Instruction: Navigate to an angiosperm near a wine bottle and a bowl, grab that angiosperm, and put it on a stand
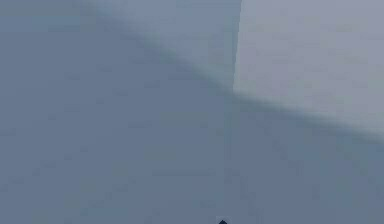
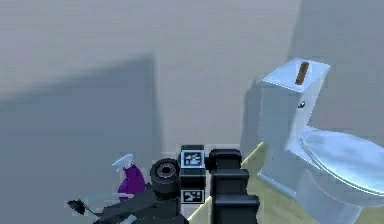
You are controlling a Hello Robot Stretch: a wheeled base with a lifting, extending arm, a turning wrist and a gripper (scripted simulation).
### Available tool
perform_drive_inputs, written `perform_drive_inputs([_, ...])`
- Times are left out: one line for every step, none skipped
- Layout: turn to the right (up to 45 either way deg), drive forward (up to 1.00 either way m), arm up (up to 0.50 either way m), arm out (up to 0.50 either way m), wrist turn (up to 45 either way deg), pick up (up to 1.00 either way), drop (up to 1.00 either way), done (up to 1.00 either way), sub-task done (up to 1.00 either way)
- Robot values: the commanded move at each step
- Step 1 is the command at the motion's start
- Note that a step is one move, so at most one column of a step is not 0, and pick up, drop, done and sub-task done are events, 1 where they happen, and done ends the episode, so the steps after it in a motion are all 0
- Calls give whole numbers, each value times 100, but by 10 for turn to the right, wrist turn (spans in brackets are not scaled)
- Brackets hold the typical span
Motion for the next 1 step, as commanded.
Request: perform_drive_inputs([0, 0, 8, 0, 0, 0, 0, 0, 0])
